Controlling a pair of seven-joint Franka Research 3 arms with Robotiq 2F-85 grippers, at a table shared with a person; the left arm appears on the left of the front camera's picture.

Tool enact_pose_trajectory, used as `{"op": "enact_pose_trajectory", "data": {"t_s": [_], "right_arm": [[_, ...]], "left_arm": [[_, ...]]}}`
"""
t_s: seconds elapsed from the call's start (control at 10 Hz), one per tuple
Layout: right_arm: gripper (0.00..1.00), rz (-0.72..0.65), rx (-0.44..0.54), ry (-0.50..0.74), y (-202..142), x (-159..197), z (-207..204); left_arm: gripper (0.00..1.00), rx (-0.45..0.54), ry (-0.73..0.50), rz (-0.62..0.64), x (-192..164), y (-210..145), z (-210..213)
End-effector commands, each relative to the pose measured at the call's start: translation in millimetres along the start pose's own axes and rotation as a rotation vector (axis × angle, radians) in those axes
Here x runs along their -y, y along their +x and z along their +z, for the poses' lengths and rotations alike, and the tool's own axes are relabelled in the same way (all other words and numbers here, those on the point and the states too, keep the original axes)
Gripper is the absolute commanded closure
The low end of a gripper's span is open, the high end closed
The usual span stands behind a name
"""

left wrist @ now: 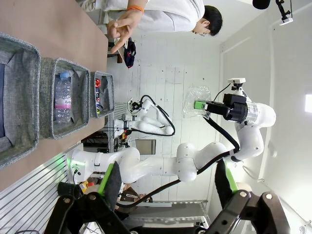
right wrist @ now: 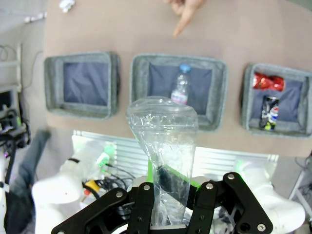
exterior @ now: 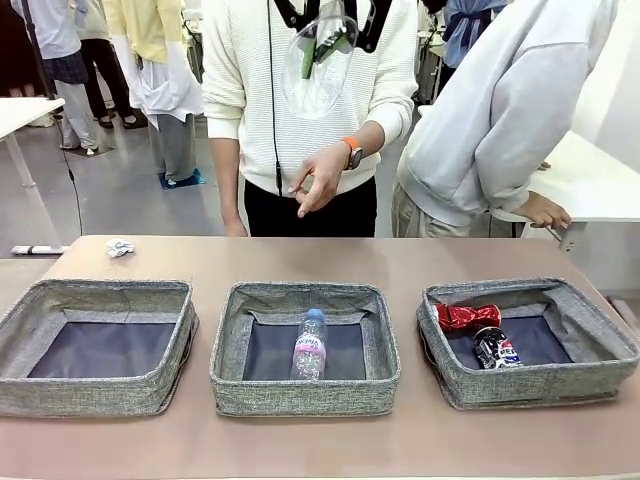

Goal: Sort the waste into the appropriate baskets.
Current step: Place the picked waste into the Fabric basket indicated by the person.

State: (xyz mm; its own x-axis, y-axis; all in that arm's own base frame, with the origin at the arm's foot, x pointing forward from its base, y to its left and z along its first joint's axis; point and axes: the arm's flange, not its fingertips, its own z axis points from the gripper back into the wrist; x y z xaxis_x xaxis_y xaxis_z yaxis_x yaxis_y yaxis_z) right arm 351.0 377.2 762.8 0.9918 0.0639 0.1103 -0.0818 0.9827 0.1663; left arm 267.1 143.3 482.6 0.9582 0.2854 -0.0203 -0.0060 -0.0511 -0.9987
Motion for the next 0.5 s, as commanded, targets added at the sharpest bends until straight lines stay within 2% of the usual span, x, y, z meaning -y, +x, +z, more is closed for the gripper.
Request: {"op": "enact_pose_trajectory", "data": {"t_s": [0.0,0.4], "right_arm": [[0.98,-0.004,0.001,-0.009,-3.3,1.3,0.1],[0.98,-0.004,0.001,-0.009,-3.3,1.3,0.1]], "left_arm": [[0.00,0.002,-0.024,-0.013,2.9,-1.6,-2.0],[0.00,0.002,-0.024,-0.013,2.9,-1.6,-2.0]]}}
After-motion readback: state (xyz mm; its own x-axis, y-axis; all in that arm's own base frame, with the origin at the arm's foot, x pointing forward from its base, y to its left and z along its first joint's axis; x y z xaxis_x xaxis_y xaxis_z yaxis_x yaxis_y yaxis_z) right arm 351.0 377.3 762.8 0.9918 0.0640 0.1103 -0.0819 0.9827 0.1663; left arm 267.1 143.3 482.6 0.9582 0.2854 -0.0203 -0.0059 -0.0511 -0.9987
